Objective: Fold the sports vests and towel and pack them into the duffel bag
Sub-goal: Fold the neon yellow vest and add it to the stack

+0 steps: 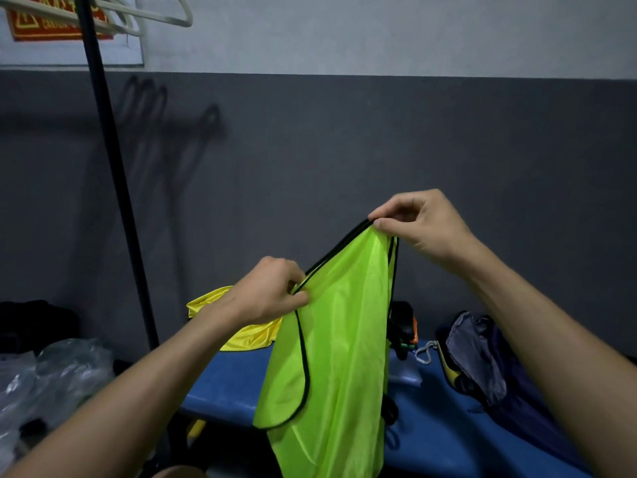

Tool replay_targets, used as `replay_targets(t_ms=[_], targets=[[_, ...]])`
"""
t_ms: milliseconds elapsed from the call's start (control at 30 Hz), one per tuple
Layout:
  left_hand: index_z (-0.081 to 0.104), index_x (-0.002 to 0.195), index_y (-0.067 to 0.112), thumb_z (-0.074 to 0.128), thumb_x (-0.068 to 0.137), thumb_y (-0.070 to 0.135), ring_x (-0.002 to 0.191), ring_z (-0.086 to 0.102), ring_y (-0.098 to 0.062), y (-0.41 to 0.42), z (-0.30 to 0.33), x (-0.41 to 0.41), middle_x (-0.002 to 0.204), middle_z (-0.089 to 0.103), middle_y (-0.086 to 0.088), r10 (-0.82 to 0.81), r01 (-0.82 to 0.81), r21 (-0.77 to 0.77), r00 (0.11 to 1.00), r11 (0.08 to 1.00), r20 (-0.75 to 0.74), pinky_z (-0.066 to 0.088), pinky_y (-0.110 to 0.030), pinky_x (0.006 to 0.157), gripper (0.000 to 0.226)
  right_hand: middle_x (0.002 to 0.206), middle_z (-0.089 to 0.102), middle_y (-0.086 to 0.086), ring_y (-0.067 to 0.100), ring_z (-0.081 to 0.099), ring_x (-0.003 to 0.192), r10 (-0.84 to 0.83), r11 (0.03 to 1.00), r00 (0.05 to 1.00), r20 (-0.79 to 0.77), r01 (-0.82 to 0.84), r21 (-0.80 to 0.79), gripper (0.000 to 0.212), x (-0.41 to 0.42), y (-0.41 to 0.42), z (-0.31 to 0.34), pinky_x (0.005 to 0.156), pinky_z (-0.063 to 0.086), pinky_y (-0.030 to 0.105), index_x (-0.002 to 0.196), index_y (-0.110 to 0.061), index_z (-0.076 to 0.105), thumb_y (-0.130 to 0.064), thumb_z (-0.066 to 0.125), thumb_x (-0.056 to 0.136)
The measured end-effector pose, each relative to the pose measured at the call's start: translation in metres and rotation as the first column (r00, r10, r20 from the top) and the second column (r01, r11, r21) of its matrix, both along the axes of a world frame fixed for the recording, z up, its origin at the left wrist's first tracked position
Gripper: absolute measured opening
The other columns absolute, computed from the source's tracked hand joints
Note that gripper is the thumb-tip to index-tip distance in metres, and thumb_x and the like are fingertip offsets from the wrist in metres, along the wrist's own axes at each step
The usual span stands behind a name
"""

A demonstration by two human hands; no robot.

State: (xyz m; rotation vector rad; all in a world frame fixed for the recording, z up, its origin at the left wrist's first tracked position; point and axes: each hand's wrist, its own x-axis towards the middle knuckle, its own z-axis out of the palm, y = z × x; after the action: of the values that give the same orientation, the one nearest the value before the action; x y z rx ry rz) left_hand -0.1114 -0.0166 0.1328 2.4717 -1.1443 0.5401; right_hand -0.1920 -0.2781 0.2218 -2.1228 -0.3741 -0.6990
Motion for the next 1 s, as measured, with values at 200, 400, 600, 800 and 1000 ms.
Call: replay_targets(t_ms=[200, 400, 600, 800, 1000], targets=[[0.042, 0.063, 0.010, 0.047, 0.084, 0.033, 0.069, 0.054, -0.035, 0.034, -0.036, 0.033, 0.073, 0.059, -0.017, 0.195, -0.194, 0.174, 0.981, 0.965, 0.010, 0.048, -0.043, 0.065, 0.031, 0.089, 0.078, 0.008, 0.009, 0.069, 0.081, -0.028, 0.994, 0.996, 0.083, 0.019, 0.109, 0.007, 0.004, -0.011, -0.009, 0.076, 0.053, 0.021, 0.092, -0.011, 0.080, -0.006, 0.078, 0.087], [0.050, 0.072, 0.009, 0.049, 0.096, 0.025, 0.076, 0.057, -0.028, 0.053, -0.053, 0.050, 0.081, 0.061, -0.010, 0.278, -0.278, 0.192, 0.960, 0.941, 0.025, 0.047, -0.039, 0.069, 0.029, 0.085, 0.077, 0.002, 0.005, 0.067, 0.078, -0.062, 0.991, 0.993, 0.099, 0.050, 0.121, 0.008, 0.009, -0.022, -0.018, 0.075, 0.051, 0.017, 0.093, -0.010, 0.080, -0.005, 0.078, 0.087], [0.061, 0.076, 0.007, 0.057, 0.102, 0.028, 0.073, 0.059, -0.026, 0.060, -0.053, 0.055, 0.076, 0.062, -0.005, 0.287, -0.292, 0.084, 0.955, 0.953, 0.075, 0.047, -0.037, 0.067, 0.033, 0.081, 0.075, -0.002, 0.002, 0.066, 0.073, -0.151, 0.978, 0.983, 0.105, 0.133, 0.162, 0.011, 0.021, -0.037, -0.037, 0.071, 0.049, 0.014, 0.089, -0.016, 0.079, -0.006, 0.078, 0.086], [0.076, 0.068, 0.016, 0.087, 0.077, 0.033, 0.054, 0.056, 0.001, 0.070, -0.017, 0.036, 0.061, 0.068, 0.008, 0.157, -0.275, -0.357, 0.932, 0.892, -0.327, 0.039, -0.014, 0.054, 0.022, 0.085, 0.075, -0.006, -0.002, 0.067, 0.076, -0.188, 0.962, 0.981, 0.041, 0.176, 0.209, 0.015, 0.023, -0.062, -0.047, 0.073, 0.050, 0.013, 0.088, -0.022, 0.078, -0.008, 0.078, 0.087], [0.077, 0.071, 0.011, 0.076, 0.086, 0.024, 0.061, 0.062, -0.005, 0.093, 0.059, 0.009, 0.070, 0.071, -0.002, -0.269, 0.026, -0.376, 0.745, 0.926, -0.610, 0.049, -0.017, 0.061, 0.020, 0.083, 0.071, 0.001, 0.012, 0.065, 0.078, -0.084, 0.948, 0.987, -0.136, 0.122, 0.295, 0.010, 0.010, -0.091, -0.045, 0.077, 0.052, 0.028, 0.093, -0.016, 0.075, -0.007, 0.072, 0.091]])
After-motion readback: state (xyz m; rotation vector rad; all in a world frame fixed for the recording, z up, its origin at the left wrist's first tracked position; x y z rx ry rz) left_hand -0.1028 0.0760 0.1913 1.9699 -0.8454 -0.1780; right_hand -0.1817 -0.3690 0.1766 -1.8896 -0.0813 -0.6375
